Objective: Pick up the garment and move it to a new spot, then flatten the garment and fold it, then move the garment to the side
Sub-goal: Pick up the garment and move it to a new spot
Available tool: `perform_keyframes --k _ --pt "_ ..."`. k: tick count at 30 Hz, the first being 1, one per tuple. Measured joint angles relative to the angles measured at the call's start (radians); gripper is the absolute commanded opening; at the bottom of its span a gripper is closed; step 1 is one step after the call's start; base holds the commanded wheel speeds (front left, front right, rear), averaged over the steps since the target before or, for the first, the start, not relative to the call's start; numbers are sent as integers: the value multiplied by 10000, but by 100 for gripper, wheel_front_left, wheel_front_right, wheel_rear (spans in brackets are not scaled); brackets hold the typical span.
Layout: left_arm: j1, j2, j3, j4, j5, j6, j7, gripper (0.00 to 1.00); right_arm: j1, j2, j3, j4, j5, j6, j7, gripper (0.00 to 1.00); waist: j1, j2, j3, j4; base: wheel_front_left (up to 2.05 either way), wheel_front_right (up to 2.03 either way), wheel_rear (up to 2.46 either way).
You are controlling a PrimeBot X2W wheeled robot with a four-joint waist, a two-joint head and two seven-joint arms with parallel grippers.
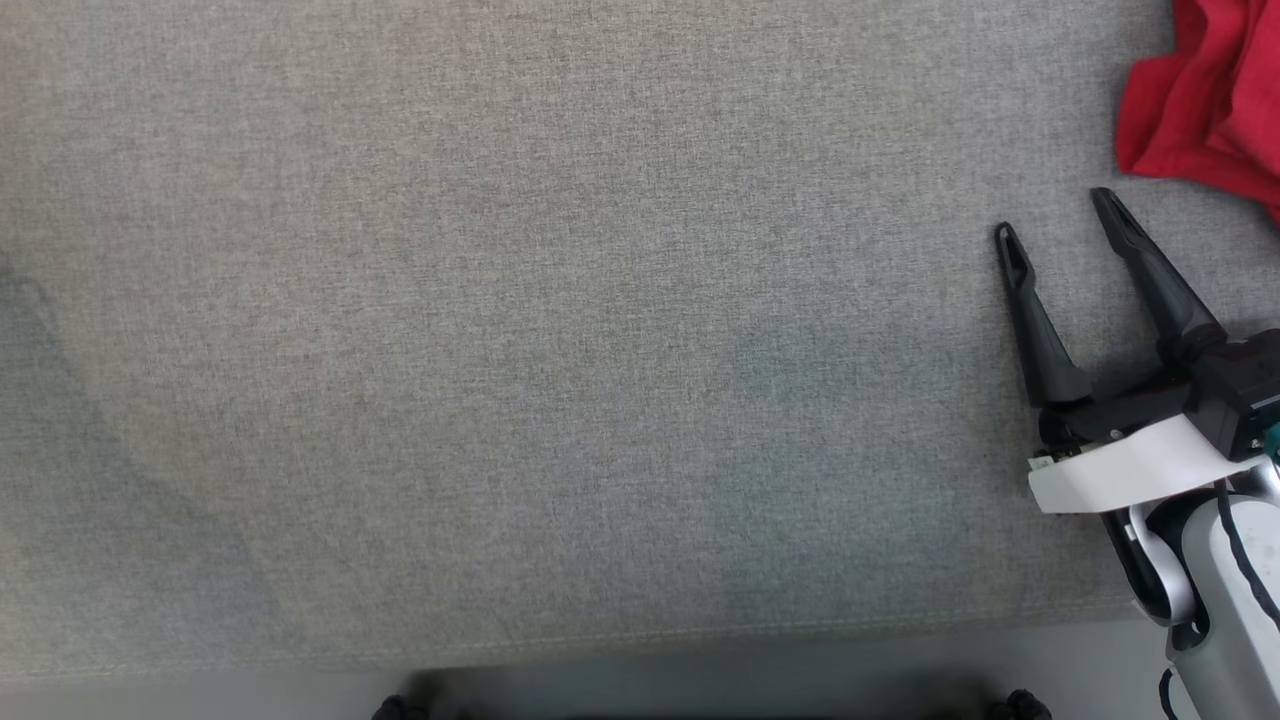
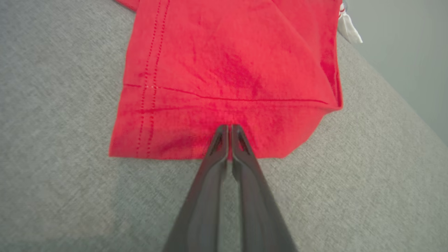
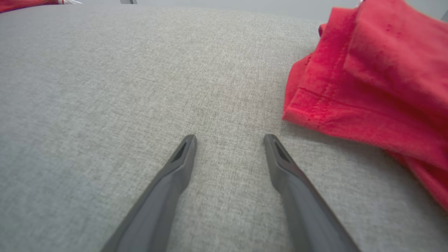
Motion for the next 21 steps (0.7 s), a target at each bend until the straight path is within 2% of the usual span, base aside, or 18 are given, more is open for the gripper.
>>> perform_keyframes --k 9,17,21 --pt "-431 -171 36 54 -29 -217 -151 0 0 -50 -69 -33 0 -6 0 100 0 0 16 85 0 0 0" --pt "-584 -522 17 67 -196 -917 -416 0 5 -56 -253 81 4 -77 -2 100 0 0 -96 322 0 0 0" --pt "-537 -430 -217 255 -82 -1152 -500 0 10 -65 -299 226 17 -111 0 100 0 0 -237 529 0 0 0"
